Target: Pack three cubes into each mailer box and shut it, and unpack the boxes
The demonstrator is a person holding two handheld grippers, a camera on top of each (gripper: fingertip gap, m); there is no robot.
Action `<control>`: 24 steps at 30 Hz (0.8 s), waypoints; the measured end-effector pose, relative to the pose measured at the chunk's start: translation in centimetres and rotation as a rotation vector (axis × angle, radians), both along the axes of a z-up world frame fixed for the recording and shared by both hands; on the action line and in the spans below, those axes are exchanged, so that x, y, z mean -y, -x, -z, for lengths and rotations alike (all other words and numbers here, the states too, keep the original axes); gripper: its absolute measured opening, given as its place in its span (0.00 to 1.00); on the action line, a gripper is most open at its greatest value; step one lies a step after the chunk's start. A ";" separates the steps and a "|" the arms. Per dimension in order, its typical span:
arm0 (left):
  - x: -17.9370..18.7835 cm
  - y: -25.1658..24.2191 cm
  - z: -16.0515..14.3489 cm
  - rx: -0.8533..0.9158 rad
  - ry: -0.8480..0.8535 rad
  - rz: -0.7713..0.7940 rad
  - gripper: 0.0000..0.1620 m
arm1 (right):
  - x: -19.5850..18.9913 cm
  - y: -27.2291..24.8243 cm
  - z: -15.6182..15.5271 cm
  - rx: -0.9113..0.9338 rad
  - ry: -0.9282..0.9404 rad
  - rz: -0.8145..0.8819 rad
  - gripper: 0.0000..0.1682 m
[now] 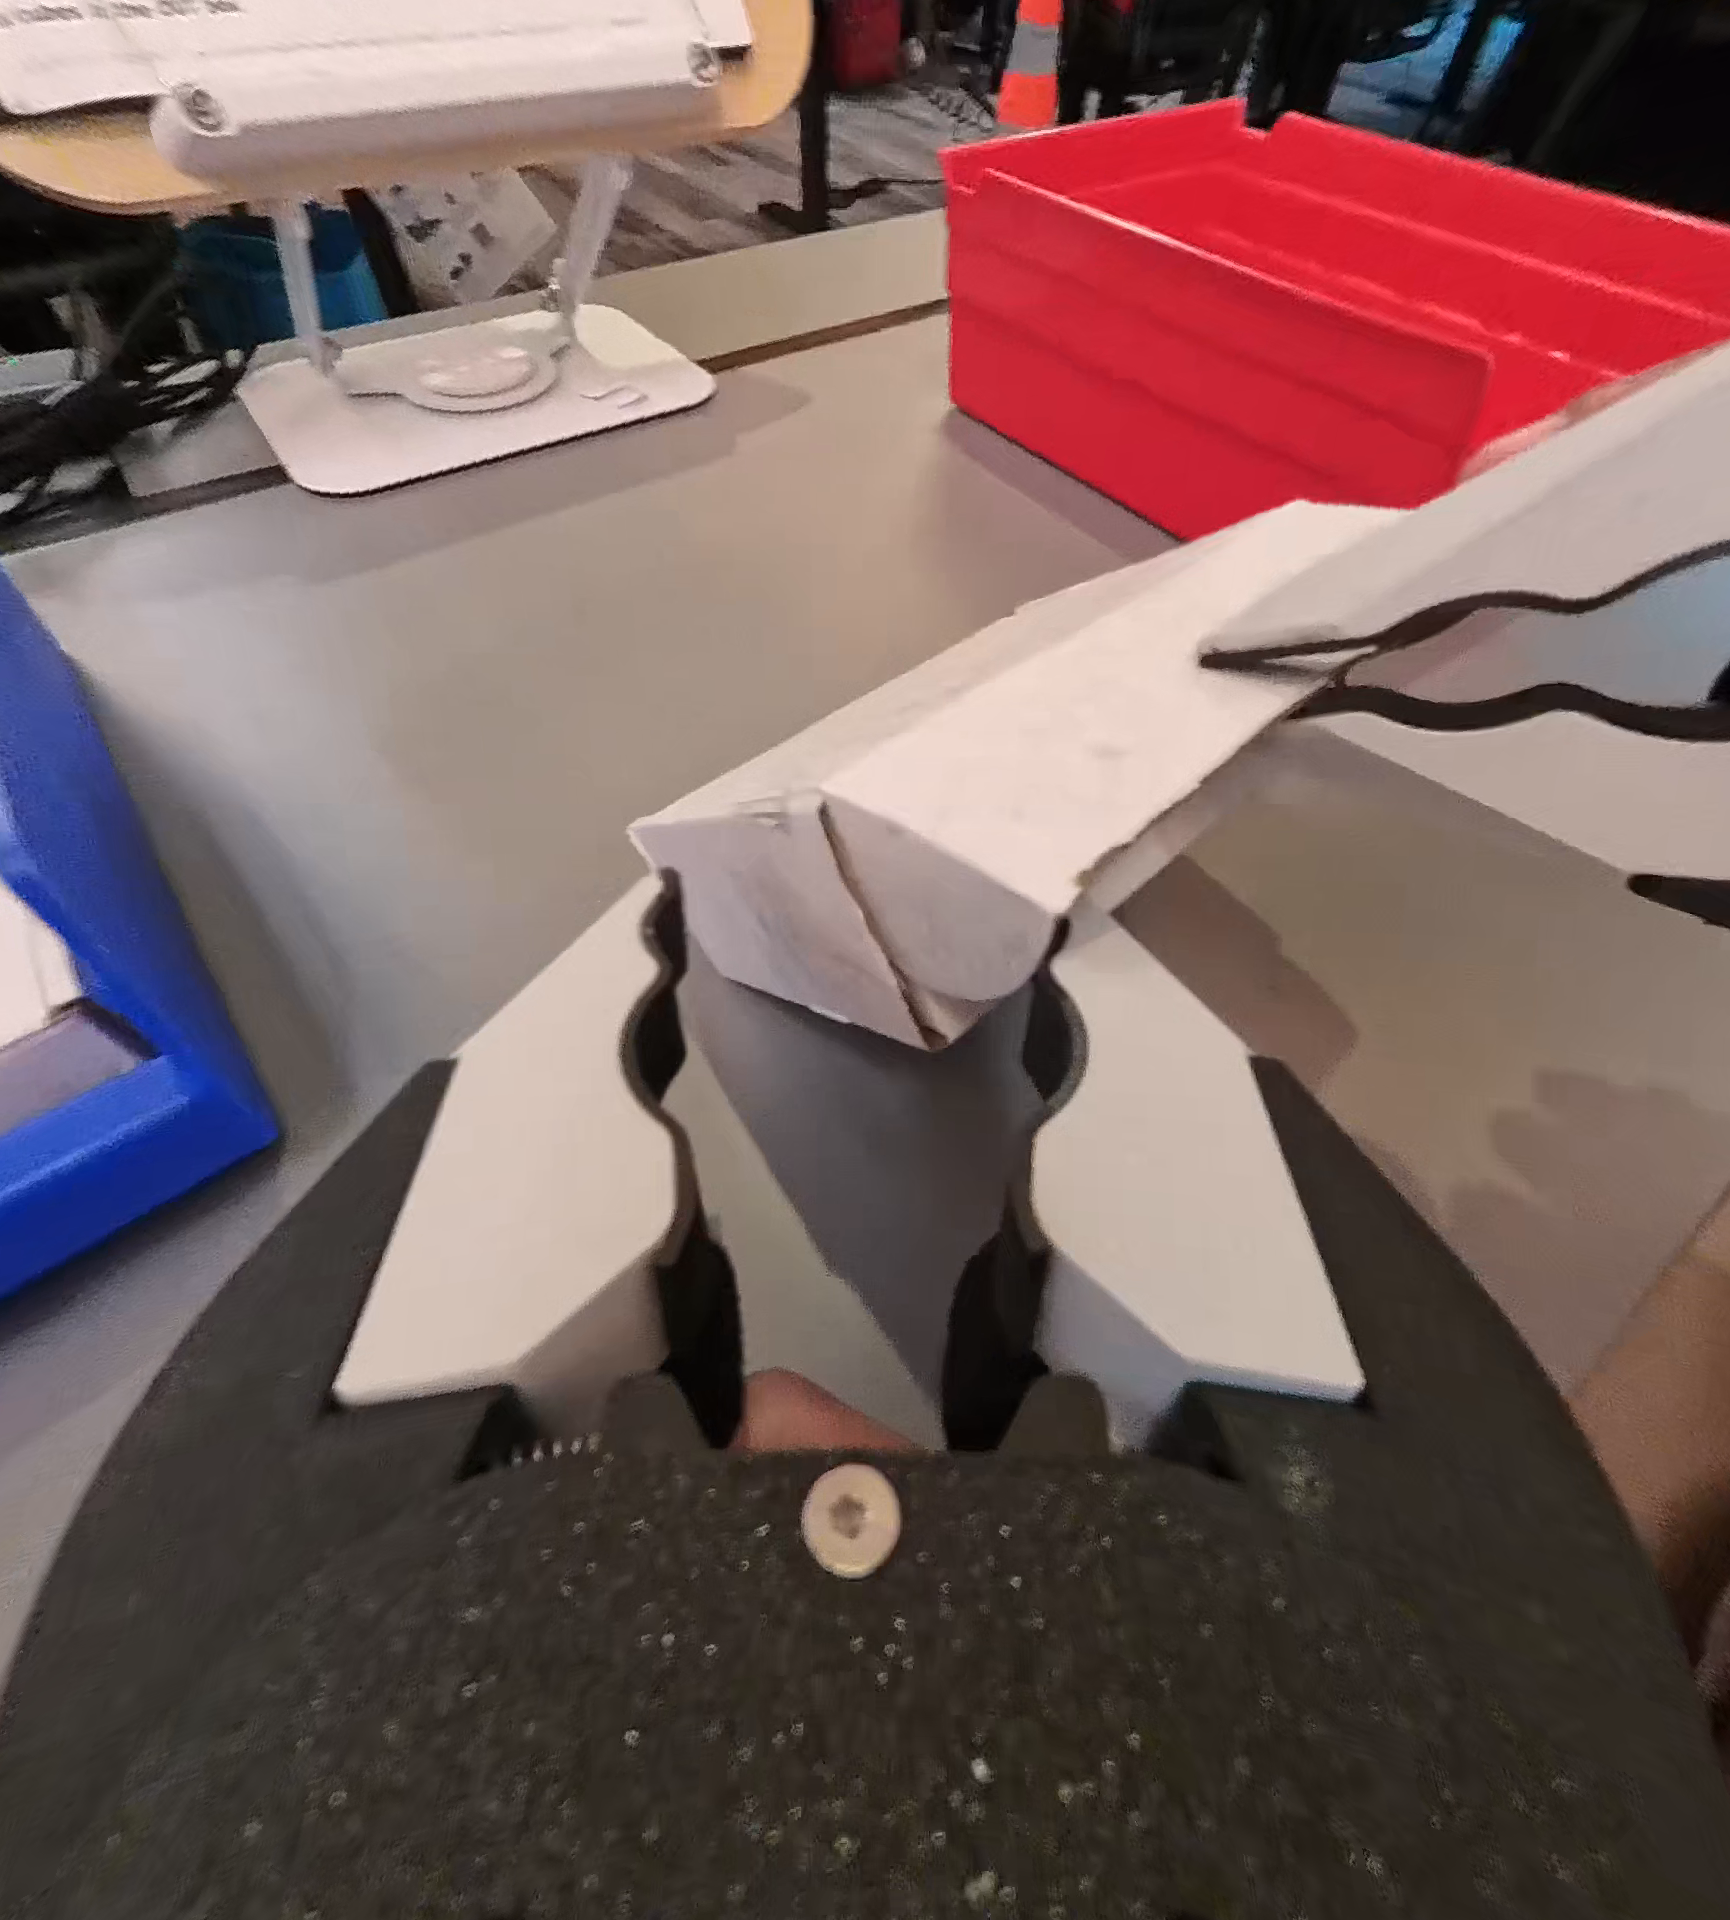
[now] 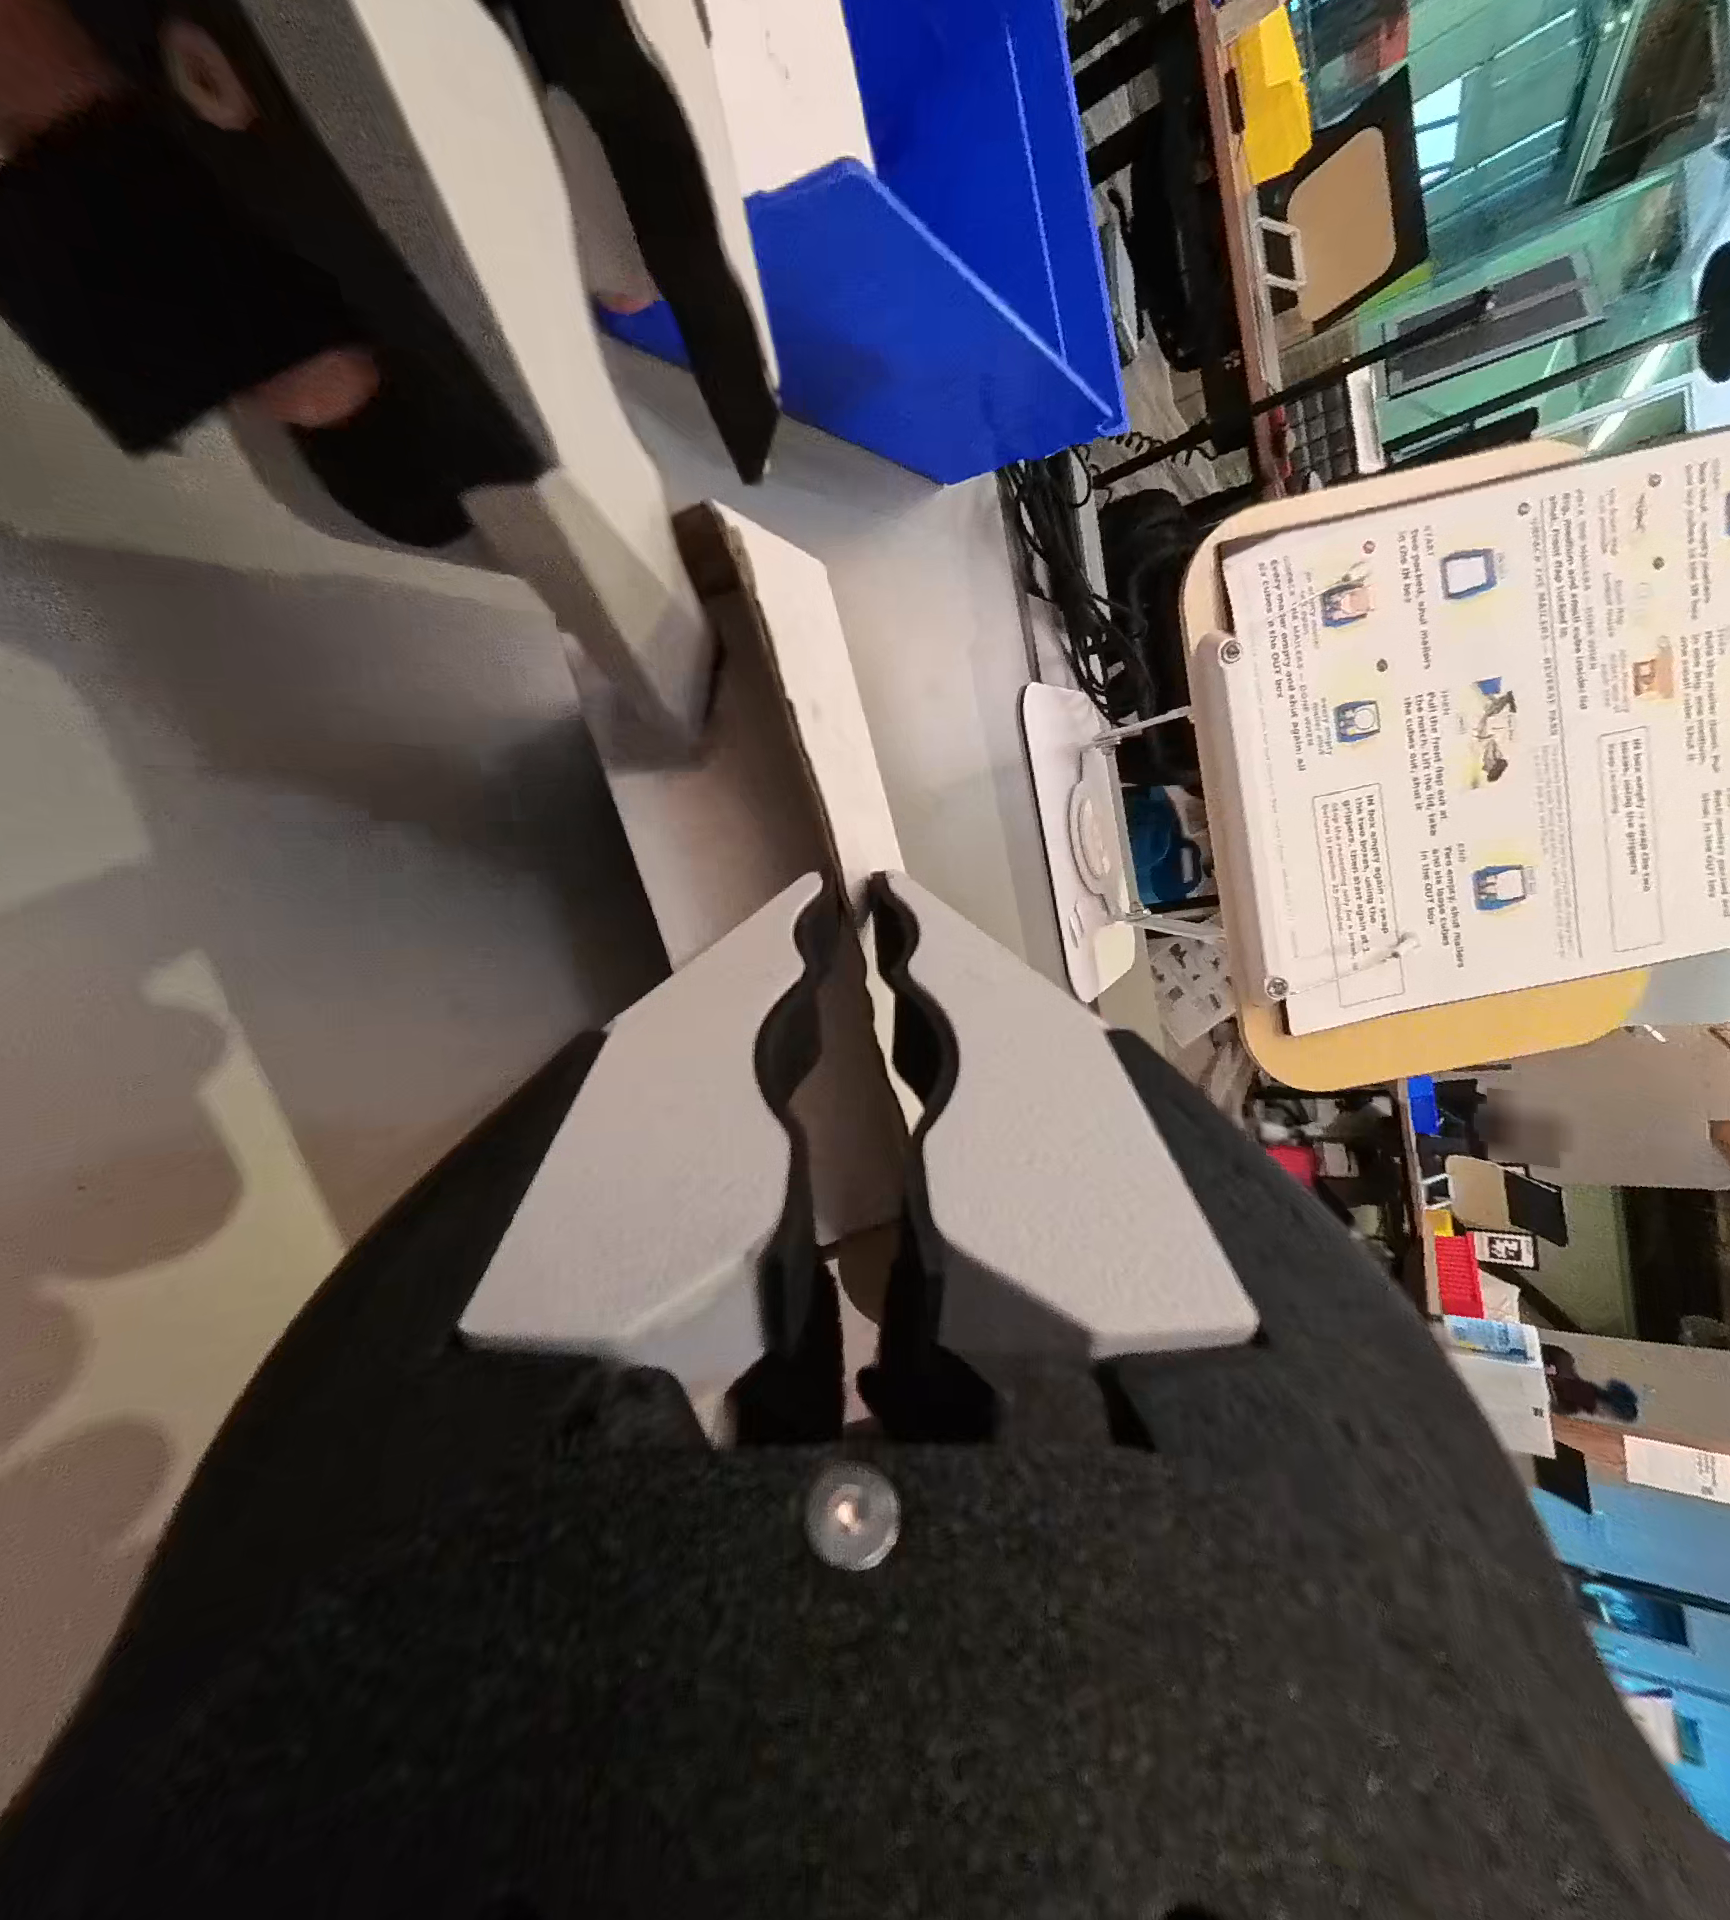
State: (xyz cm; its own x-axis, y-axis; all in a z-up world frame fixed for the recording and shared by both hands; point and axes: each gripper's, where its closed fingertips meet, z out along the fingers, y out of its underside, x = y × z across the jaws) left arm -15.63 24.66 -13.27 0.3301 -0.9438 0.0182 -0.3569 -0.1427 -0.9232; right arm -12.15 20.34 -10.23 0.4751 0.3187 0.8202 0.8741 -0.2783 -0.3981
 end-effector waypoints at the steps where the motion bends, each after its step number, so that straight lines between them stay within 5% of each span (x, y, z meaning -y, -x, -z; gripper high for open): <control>1: 0.3 -0.3 0.2 0.004 0.008 0.028 0.32 | 0.0 0.1 0.0 -0.004 0.006 -0.001 0.03; 13: 2.1 0.0 5.1 -0.209 0.011 0.126 0.20 | 0.4 -0.2 -2.5 -0.244 0.078 -0.021 0.01; 18: 2.4 0.3 3.2 -0.163 -0.096 0.249 0.54 | 1.6 0.0 -1.9 -0.147 0.147 -0.140 0.01; 24: 1.4 -0.3 3.2 -0.119 -0.123 0.340 0.71 | 2.8 0.1 -1.7 -0.166 0.210 -0.247 0.01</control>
